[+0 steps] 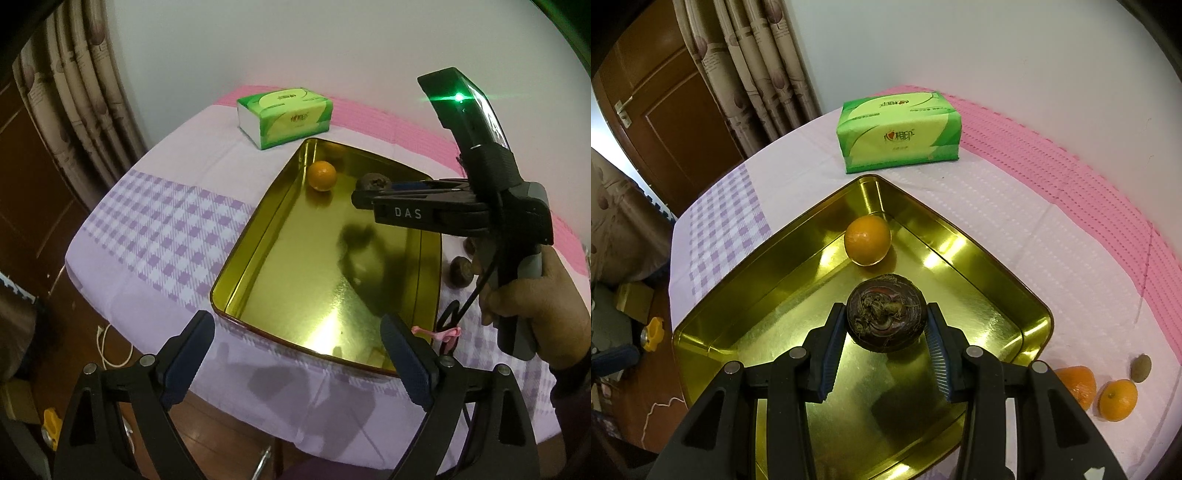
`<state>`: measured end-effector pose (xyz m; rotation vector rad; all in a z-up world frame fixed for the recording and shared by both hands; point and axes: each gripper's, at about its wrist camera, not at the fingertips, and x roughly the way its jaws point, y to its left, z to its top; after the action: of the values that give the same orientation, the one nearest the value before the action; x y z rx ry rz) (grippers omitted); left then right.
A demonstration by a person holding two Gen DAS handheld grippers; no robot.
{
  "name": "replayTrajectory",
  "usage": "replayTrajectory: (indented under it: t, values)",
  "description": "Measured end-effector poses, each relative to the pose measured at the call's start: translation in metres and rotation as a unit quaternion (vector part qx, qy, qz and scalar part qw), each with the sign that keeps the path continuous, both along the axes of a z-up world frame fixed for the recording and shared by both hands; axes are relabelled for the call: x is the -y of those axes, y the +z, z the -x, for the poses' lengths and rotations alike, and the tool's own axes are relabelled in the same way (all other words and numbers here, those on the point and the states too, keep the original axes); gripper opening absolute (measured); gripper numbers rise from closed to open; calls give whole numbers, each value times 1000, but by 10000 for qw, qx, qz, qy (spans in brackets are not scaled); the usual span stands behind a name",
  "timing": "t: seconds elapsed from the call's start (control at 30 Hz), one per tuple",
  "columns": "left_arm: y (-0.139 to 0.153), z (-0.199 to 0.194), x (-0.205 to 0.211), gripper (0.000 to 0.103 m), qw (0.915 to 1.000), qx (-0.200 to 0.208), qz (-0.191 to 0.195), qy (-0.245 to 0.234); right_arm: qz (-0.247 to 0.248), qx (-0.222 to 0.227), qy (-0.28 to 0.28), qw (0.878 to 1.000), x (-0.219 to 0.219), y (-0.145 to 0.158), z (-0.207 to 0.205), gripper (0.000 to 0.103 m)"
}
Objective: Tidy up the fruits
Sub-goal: 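Carry the dark fruit over the gold tray and open the right gripper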
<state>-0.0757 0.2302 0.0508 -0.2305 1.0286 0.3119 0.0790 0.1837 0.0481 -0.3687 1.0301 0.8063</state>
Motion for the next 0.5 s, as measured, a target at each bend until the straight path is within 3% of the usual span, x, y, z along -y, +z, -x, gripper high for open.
replayTrajectory:
  t: [0.13, 0.5]
  values:
    - [1, 1, -3, 91, 9999, 51, -65, 104, -22, -19, -2, 10000, -3, -1, 0, 40]
    - [-6, 3, -10, 91, 9990, 33, 361, 264, -171, -42, -50, 9998, -9, 2, -1, 40]
